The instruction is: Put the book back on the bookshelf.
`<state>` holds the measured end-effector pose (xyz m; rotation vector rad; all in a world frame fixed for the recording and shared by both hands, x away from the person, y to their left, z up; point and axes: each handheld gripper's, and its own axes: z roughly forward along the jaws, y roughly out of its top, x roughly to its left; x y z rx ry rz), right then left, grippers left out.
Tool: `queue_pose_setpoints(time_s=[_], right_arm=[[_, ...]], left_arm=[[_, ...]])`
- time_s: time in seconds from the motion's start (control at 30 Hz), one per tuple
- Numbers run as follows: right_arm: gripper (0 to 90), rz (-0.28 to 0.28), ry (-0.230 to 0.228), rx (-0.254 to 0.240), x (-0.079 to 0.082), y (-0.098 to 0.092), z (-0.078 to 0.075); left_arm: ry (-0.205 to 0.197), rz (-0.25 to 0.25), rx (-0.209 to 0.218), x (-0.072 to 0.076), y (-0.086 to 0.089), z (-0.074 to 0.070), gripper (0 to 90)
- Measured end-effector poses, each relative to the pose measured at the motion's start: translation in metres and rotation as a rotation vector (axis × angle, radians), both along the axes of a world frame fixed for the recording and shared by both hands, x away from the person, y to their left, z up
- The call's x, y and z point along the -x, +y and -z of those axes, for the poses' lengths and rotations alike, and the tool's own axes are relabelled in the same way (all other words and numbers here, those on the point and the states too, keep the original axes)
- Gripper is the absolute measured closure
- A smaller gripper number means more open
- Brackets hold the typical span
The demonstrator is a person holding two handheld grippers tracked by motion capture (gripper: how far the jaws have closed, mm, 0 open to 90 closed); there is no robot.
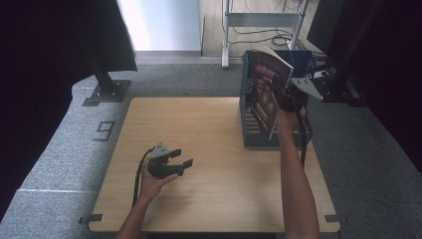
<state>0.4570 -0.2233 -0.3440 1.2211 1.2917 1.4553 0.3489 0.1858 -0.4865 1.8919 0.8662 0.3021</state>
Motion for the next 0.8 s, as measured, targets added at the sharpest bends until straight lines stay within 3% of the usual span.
queue_pose_setpoints(time_s=[0.43,0.8], right_arm=[[81.8,0.019,0.016,0.002,-0.019,0.003,0.005],[81.8,0.016,0.001,0.001,-0.029,0.010,0.012]], left_arm=[[0.005,-0.001,0.007,-0.001,0.001,0.000,31.3],[0.000,0.001,0.025,0.000,0.005,-0.004,31.4]])
